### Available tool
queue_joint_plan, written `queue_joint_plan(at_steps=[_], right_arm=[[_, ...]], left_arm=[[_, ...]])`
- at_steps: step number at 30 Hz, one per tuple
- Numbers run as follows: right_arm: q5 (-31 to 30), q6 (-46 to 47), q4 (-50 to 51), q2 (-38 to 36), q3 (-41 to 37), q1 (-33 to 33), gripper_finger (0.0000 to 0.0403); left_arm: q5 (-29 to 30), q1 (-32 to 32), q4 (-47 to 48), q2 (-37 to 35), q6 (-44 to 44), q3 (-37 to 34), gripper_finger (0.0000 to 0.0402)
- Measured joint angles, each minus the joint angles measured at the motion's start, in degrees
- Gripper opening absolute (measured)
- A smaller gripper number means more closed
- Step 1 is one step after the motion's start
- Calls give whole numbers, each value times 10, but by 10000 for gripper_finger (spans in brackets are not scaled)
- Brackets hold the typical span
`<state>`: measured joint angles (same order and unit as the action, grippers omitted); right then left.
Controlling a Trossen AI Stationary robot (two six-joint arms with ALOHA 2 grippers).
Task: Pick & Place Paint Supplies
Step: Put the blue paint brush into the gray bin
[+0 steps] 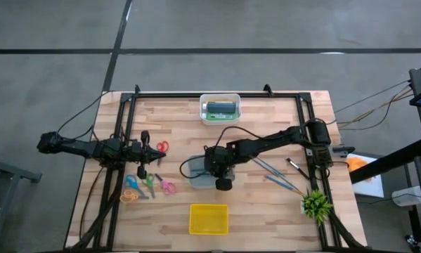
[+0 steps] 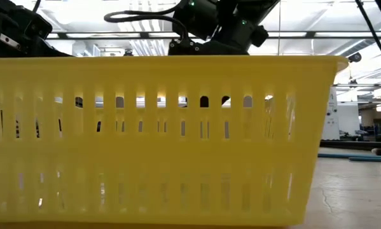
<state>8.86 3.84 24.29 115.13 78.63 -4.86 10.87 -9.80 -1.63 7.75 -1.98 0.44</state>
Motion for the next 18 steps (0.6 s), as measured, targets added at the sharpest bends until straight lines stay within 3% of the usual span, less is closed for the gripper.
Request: queue_joint_plan(at_steps=[11,18], right_arm=[[1,6,-6,0,-1,1,21],[2,7,-22,-1,-1,0,76]], left_arm=[[0,0,0,0,0,0,0],[0,0,0,0,0,0,0]])
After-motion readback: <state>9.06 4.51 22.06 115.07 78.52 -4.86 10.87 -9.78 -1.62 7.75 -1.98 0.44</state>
